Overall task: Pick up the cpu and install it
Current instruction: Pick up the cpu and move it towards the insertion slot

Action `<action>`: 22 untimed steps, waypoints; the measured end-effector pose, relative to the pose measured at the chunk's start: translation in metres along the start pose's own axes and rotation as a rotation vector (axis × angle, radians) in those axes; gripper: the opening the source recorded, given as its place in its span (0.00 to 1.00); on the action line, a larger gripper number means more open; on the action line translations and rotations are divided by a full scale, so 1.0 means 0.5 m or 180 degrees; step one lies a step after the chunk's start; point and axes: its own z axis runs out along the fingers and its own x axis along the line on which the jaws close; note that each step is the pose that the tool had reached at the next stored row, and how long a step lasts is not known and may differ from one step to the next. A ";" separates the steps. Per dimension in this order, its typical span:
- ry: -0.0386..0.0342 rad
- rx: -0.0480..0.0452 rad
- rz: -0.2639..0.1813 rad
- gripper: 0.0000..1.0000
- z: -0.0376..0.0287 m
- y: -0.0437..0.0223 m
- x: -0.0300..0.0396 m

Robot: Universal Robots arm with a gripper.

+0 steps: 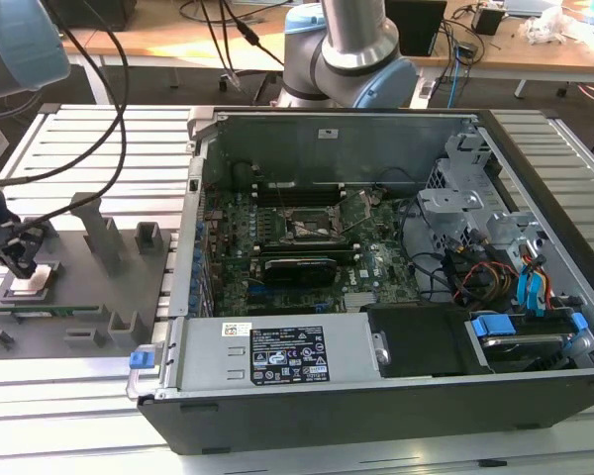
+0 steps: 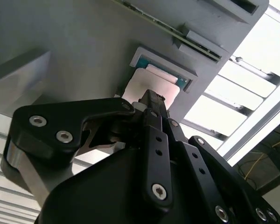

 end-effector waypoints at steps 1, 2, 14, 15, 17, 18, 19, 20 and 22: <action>0.0000 0.0000 0.0000 0.11 0.000 0.000 0.000; 0.0000 0.0000 0.0000 0.11 0.000 0.000 0.000; 0.0000 0.0000 0.0000 0.60 0.001 0.000 0.000; 0.0000 0.0000 0.0000 0.60 0.001 0.000 0.000; -0.0002 -0.0003 -0.0001 0.60 0.006 0.000 0.000; 0.0000 -0.0002 -0.0004 0.60 0.009 0.000 0.000; 0.0000 -0.0003 -0.0008 0.60 0.011 0.000 0.000; 0.0000 -0.0004 -0.0019 0.60 0.017 -0.001 0.001; 0.0001 -0.0004 -0.0037 0.60 0.022 -0.001 0.001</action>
